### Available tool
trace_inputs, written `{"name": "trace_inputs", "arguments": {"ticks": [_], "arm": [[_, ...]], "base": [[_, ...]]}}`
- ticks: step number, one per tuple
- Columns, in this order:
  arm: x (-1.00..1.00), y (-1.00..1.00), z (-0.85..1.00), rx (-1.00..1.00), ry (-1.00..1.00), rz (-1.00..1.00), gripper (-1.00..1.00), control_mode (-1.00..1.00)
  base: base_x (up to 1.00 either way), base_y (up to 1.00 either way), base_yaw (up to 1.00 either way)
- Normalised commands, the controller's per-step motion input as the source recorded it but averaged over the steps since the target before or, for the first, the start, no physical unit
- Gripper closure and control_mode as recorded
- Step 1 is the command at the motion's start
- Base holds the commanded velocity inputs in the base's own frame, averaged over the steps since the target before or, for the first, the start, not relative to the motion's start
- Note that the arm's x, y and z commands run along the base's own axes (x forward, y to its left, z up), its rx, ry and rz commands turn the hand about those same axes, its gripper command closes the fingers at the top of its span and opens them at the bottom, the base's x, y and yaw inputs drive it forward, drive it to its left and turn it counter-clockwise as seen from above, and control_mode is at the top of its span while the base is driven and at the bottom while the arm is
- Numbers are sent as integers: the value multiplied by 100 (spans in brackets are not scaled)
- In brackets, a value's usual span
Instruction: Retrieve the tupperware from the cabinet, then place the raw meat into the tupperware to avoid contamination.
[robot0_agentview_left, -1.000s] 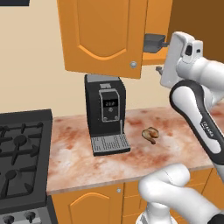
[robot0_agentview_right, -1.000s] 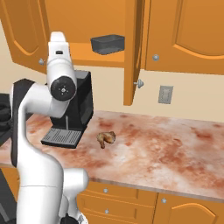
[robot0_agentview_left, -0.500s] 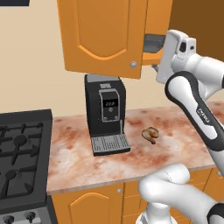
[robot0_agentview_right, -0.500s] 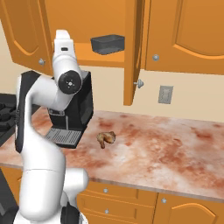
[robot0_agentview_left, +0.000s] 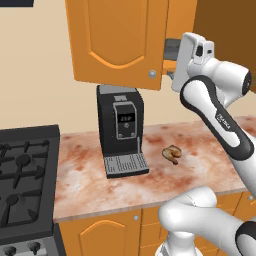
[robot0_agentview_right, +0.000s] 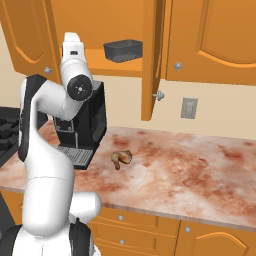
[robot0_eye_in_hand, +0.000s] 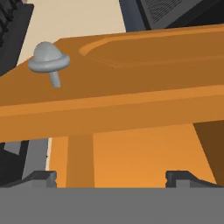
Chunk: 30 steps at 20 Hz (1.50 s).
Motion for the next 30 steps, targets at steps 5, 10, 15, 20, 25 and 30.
{"name": "trace_inputs", "arguments": {"ticks": [5,10,15,20,25,30], "arm": [[22,6,0,0,3,6,-100,-100],[7,17,0,0,4,11,-100,-100],[0,17,0,0,1,11,-100,-100],[-38,14,0,-1,-3,10,-100,-100],[-68,31,0,-5,-8,8,-100,-100],[-44,84,-5,-12,-2,4,-100,-100]], "base": [[0,0,0],[0,0,0],[0,0,0],[0,0,0],[0,0,0],[0,0,0]]}}
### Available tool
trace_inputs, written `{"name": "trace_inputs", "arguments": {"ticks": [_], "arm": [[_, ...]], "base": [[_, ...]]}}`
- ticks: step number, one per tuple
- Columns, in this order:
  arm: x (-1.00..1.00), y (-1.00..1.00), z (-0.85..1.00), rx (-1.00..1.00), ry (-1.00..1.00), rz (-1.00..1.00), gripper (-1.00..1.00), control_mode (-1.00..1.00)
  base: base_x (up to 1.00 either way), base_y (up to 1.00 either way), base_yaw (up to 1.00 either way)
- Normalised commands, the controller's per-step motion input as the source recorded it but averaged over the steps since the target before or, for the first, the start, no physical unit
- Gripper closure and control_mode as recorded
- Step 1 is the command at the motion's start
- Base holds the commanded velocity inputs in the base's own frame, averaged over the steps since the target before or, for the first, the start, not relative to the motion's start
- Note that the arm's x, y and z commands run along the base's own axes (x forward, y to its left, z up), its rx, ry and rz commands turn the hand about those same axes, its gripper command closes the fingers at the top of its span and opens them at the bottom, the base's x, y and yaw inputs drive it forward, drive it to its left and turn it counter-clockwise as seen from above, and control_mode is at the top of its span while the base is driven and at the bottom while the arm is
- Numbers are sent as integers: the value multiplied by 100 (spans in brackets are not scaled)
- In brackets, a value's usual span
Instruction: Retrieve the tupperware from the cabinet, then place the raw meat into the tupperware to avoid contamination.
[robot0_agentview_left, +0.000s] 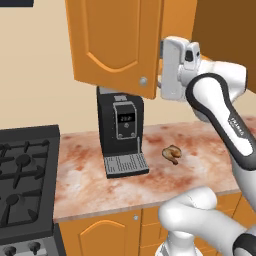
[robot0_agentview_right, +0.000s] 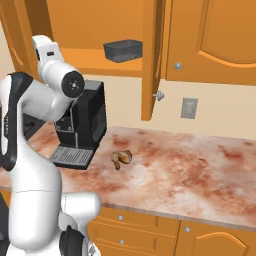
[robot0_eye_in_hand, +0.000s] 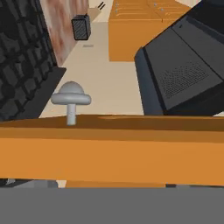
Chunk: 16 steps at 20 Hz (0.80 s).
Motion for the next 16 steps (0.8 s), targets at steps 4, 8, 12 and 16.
{"name": "trace_inputs", "arguments": {"ticks": [4,8,12,16], "arm": [[-26,100,-10,-15,2,6,-100,-100],[-17,100,-12,-14,7,8,-100,-100],[-17,100,-12,-14,8,7,-100,-100],[-10,100,-9,-14,8,3,-100,-100]], "base": [[0,0,0],[0,0,0],[0,0,0],[0,0,0]]}}
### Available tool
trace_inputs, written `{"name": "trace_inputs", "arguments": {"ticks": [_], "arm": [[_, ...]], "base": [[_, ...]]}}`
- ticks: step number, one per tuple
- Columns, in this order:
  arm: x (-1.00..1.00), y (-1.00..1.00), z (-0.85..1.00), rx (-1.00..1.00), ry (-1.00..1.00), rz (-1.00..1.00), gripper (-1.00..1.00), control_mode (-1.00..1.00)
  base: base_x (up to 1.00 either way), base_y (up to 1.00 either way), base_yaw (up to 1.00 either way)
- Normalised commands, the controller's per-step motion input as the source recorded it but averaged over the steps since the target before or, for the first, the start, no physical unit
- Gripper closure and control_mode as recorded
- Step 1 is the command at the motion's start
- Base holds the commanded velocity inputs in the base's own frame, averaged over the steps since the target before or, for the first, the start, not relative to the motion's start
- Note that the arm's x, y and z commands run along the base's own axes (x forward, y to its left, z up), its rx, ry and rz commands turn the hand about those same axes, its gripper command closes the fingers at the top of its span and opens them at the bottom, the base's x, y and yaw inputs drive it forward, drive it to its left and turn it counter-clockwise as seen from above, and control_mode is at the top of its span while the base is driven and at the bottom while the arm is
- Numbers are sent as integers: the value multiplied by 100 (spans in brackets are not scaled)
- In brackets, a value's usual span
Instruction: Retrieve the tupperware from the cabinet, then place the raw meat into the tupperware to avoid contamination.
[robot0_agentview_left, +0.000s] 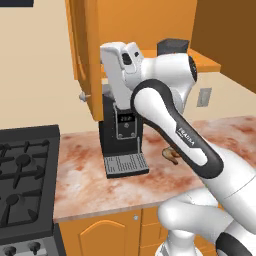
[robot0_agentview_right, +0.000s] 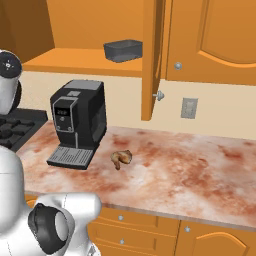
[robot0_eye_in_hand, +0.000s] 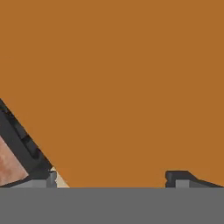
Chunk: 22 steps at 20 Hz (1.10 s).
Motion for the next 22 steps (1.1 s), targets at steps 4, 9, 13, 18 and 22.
{"name": "trace_inputs", "arguments": {"ticks": [4,9,13,18,22], "arm": [[0,89,-7,-10,3,-3,-100,-100],[5,38,-1,-1,0,-5,-100,-100],[-2,-8,0,0,-1,-1,-100,-100],[-12,-34,1,0,0,-5,-100,-100],[-9,-42,3,0,0,-10,-100,-100]], "base": [[0,0,0],[0,0,0],[0,0,0],[0,0,0],[0,0,0]]}}
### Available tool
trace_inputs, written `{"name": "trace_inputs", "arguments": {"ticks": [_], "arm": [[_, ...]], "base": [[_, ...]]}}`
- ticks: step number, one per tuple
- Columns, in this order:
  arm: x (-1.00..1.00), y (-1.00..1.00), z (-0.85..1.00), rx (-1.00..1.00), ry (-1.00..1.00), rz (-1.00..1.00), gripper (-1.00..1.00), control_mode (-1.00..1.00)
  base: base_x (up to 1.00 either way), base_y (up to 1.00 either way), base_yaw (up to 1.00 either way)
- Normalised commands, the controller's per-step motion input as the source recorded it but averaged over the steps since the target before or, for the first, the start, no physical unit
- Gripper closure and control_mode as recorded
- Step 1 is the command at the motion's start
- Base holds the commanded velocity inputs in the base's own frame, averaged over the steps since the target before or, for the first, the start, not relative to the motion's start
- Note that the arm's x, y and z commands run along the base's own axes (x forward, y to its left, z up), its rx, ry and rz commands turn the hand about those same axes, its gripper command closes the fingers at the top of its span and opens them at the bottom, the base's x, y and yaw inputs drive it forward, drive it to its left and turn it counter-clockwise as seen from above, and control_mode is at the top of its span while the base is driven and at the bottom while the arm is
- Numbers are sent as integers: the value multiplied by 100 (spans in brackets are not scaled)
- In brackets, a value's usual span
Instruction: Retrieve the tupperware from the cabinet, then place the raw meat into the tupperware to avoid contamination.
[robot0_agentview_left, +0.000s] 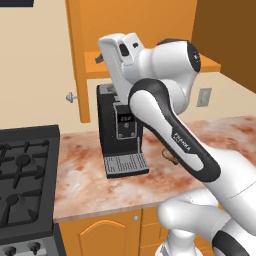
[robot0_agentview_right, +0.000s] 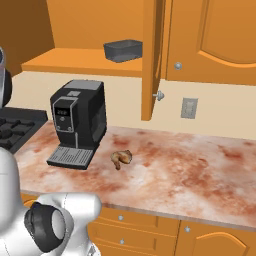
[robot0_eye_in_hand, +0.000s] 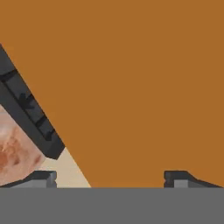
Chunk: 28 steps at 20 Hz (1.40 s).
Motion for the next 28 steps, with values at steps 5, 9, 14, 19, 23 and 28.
{"name": "trace_inputs", "arguments": {"ticks": [5,9,14,19,23,28], "arm": [[-1,-53,8,1,0,-13,-100,-100],[0,-65,8,1,6,-19,-100,-100],[0,-69,10,1,11,-24,-100,-100],[3,-62,12,5,14,-27,-100,-100],[4,-39,7,12,8,-27,-100,-100],[4,-24,0,17,3,-22,-100,-100]], "base": [[0,0,0],[0,0,0],[0,0,0],[0,0,0],[0,0,0],[0,0,0]]}}
